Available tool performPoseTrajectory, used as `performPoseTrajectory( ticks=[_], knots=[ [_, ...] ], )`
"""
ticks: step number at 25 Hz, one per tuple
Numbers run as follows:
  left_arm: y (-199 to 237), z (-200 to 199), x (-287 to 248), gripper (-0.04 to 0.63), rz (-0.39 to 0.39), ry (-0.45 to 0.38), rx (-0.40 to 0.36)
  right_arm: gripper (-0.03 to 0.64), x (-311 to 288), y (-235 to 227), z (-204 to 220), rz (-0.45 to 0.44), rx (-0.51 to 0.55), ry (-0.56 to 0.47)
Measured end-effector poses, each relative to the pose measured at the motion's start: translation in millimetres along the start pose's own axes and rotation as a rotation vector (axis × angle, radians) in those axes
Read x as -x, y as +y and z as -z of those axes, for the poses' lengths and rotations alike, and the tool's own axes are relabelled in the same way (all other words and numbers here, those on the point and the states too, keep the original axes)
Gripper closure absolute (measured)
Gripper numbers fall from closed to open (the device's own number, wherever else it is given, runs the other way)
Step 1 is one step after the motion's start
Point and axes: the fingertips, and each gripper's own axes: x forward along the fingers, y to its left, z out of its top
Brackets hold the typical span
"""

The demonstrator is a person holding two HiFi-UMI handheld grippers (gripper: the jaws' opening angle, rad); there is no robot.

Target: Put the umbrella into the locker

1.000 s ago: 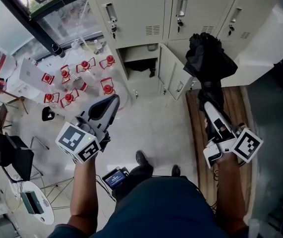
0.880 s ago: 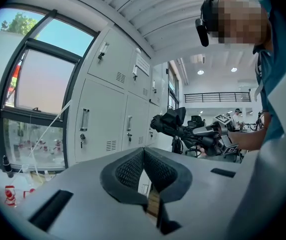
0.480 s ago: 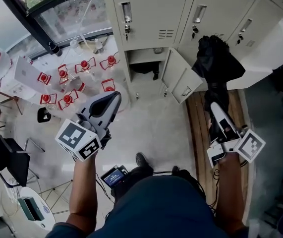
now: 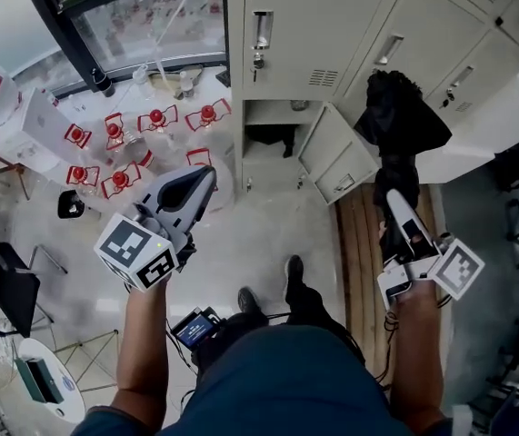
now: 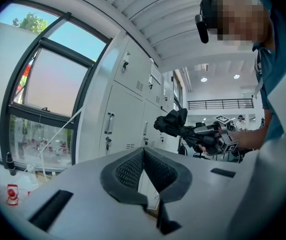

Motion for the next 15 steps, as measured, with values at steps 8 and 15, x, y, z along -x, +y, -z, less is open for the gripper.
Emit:
performPoseTrajectory(
  ticks=[8, 15],
  knots=[
    [16, 0, -1, 0.577, -0.088, 0.014, -0.004, 0.408, -40, -15, 7, -0.065, 0.001, 0.081],
    [44, 15, -28, 0.577, -0.187, 0.045, -0.059, 0.408, -87, -38, 15, -0.085, 0.099, 0.147]
  ],
)
